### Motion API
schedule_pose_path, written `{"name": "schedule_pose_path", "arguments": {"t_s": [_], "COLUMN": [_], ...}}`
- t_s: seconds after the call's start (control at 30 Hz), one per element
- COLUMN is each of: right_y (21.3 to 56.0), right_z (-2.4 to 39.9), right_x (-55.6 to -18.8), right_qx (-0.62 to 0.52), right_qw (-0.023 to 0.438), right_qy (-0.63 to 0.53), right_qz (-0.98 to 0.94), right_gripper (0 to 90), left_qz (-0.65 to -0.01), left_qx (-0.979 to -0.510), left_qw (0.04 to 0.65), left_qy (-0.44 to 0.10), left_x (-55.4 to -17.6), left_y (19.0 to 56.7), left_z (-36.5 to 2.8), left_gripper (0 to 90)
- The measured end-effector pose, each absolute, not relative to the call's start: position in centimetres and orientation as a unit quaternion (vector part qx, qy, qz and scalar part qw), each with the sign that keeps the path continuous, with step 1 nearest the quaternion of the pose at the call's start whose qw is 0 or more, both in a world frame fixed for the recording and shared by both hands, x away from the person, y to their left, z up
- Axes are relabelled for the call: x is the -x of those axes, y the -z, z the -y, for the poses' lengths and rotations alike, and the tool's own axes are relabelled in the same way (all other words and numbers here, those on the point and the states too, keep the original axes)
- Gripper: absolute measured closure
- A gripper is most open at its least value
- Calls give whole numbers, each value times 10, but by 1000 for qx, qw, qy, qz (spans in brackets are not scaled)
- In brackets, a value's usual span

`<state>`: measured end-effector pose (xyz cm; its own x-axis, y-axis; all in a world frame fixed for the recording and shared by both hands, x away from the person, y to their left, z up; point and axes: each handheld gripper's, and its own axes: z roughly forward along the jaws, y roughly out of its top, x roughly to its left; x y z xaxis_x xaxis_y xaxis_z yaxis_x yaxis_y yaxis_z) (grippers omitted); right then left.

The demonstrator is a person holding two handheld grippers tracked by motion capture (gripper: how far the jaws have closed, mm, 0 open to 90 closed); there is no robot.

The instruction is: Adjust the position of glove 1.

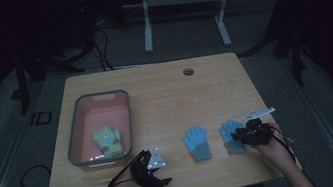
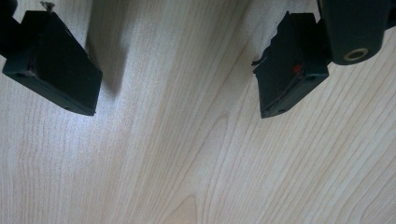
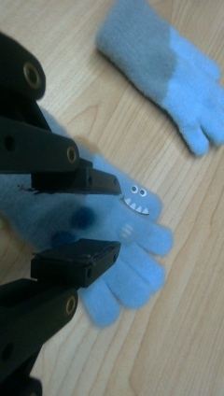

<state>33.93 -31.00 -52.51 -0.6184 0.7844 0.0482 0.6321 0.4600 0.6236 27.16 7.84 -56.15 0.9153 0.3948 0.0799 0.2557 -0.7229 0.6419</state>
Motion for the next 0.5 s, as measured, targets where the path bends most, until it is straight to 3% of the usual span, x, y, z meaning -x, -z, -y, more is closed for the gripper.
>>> {"name": "schedule_pose_path", "arguments": {"t_s": [0.2, 0.37, 0.5], "right_y": [527, 538, 539], "right_z": [315, 317, 318], "right_x": [-344, -348, -349], "right_qx": [-339, -340, -336], "right_qw": [111, 111, 111], "right_qy": [-310, -287, -286], "right_qz": [-881, -889, -891], "right_gripper": [609, 577, 617], "left_qz": [-176, -176, -175], "left_qx": [-922, -922, -922], "left_qw": [329, 329, 329], "left_qy": [-105, -104, -104], "left_x": [-271, -271, -272], "left_y": [562, 562, 562], "left_z": [-78, -79, -79], "left_gripper": [145, 145, 145]}}
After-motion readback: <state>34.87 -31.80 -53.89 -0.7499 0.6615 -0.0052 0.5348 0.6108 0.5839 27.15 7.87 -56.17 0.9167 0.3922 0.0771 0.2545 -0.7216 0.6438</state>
